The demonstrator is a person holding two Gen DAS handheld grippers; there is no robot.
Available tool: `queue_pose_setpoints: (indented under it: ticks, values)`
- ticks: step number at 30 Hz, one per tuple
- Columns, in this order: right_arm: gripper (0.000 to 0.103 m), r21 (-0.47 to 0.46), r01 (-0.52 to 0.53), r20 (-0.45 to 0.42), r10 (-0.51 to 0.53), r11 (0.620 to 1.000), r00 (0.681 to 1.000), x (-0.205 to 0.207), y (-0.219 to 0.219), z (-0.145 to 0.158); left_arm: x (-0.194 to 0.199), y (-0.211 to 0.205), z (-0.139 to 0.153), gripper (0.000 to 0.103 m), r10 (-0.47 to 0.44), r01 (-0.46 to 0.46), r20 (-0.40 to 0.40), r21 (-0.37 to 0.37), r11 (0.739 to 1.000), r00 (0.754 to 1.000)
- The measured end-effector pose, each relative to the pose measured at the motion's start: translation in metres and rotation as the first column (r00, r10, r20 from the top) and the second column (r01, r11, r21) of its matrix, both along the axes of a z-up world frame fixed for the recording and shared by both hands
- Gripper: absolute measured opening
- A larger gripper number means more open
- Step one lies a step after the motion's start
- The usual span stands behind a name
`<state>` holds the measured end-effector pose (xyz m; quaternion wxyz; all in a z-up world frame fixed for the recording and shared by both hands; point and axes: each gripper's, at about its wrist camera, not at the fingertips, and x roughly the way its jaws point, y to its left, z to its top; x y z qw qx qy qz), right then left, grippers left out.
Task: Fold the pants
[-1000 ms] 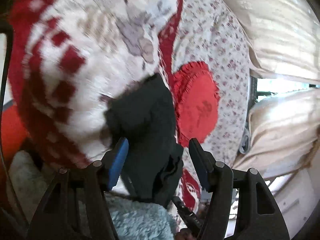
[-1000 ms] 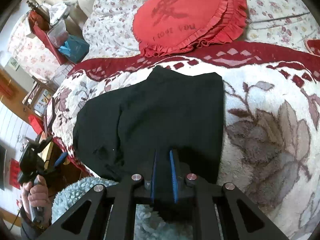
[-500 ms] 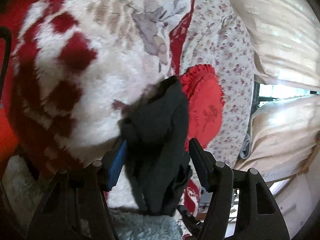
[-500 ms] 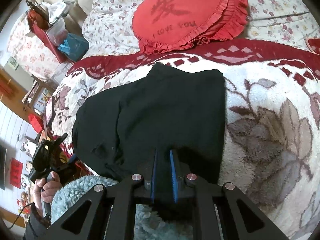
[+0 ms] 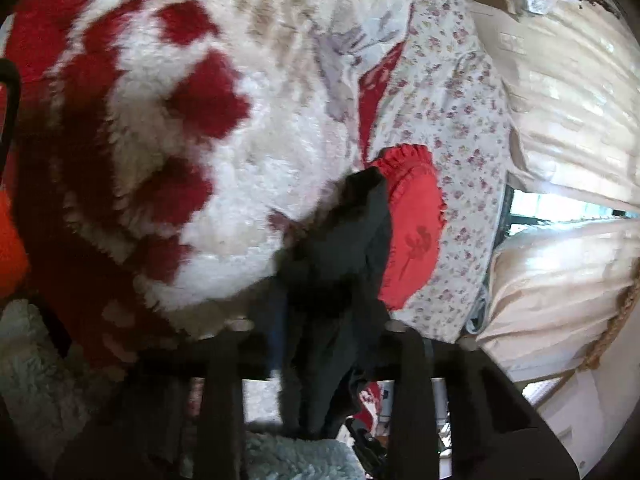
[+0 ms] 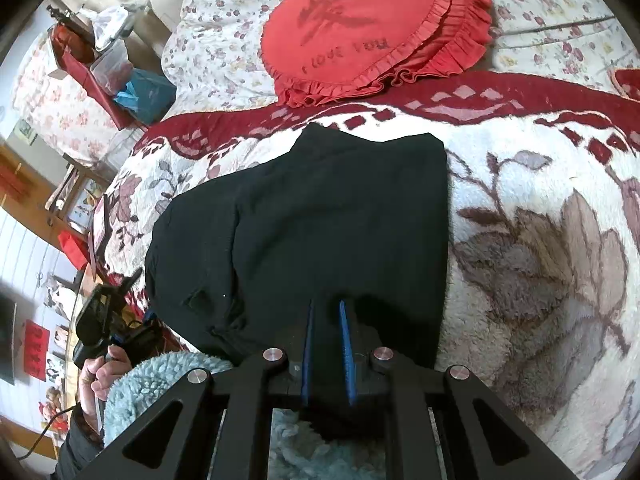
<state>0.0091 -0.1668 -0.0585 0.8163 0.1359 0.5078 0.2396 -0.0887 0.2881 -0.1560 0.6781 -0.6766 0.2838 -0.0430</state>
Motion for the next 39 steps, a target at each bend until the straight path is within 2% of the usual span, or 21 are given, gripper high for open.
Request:
queue_pose_setpoints:
  ticks: [2,4,5,7,9,12,13,16,17,20,23,25,27,32,36,37,39]
  values:
    - [0.011,0.003,0.001,-0.002,-0.001,1.0,1.0,0.001,-0.001,-0.001,-0.001,-0.002,0.009,0.018,-0.004,0.005,-0.01,0.055,0.998,1.0]
    - [0.011,0.009,0.004,-0.006,-0.003,1.0,1.0,0.001,-0.002,-0.001,0.002,-0.007,0.028,0.016,-0.028,0.031,-0.021,0.165,0.986,0.999]
    - [0.011,0.013,0.006,-0.006,-0.006,1.0,1.0,0.001,-0.002,-0.001,0.004,-0.012,0.041,0.015,-0.047,0.051,-0.023,0.244,0.968,0.999]
    - [0.011,0.023,0.012,-0.001,-0.012,1.0,1.0,0.0,-0.004,0.0,0.008,-0.026,0.072,0.015,-0.096,0.094,-0.016,0.403,0.91,0.995]
    - [0.011,0.04,0.021,0.012,-0.021,0.999,1.0,-0.002,-0.007,0.002,0.01,-0.042,0.097,0.015,-0.143,0.118,0.008,0.518,0.847,0.99]
    - [0.011,0.069,0.048,0.034,-0.051,0.996,0.998,-0.006,-0.015,0.005,0.014,-0.077,0.134,0.015,-0.244,0.154,0.054,0.641,0.752,0.968]
    - [0.011,0.078,0.067,0.041,-0.07,0.995,0.997,-0.007,-0.019,0.007,0.017,-0.089,0.144,0.015,-0.277,0.166,0.064,0.665,0.728,0.959]
    - [0.011,0.105,0.144,0.067,-0.151,0.984,0.986,-0.014,-0.032,0.013,0.031,-0.127,0.164,0.014,-0.366,0.219,0.057,0.711,0.669,0.929]
    - [0.011,0.118,0.182,0.081,-0.192,0.976,0.978,-0.019,-0.039,0.015,0.037,-0.139,0.169,0.014,-0.39,0.236,0.055,0.716,0.657,0.919]
    - [0.011,0.176,0.274,0.093,-0.293,0.946,0.952,-0.032,-0.061,0.018,0.053,-0.182,0.18,0.014,-0.475,0.292,0.038,0.745,0.6,0.879]
    - [0.011,0.238,0.372,0.036,-0.391,0.897,0.92,-0.041,-0.086,0.008,0.065,-0.226,0.182,0.014,-0.552,0.348,0.012,0.764,0.543,0.834]
    - [0.011,0.275,0.408,-0.025,-0.418,0.871,0.908,-0.041,-0.098,-0.002,0.069,-0.252,0.178,0.014,-0.596,0.385,-0.014,0.775,0.502,0.803]
    - [0.011,0.295,0.434,-0.073,-0.433,0.851,0.898,-0.04,-0.105,-0.01,0.072,-0.271,0.173,0.014,-0.627,0.414,-0.034,0.778,0.472,0.779]
    - [0.011,0.271,0.411,-0.061,-0.41,0.87,0.91,-0.036,-0.098,-0.009,0.076,-0.317,0.155,0.014,-0.693,0.489,-0.109,0.786,0.379,0.713]
    - [0.011,0.248,0.405,-0.063,-0.402,0.88,0.913,-0.032,-0.093,-0.01,0.077,-0.346,0.143,0.014,-0.745,0.53,-0.155,0.794,0.297,0.649]
    - [0.011,0.247,0.406,-0.064,-0.403,0.88,0.913,-0.031,-0.093,-0.01,0.078,-0.351,0.139,0.014,-0.749,0.541,-0.169,0.791,0.285,0.641]
    - [0.011,0.241,0.409,-0.06,-0.407,0.88,0.912,-0.031,-0.093,-0.01,0.08,-0.353,0.13,0.014,-0.74,0.551,-0.201,0.792,0.263,0.642]
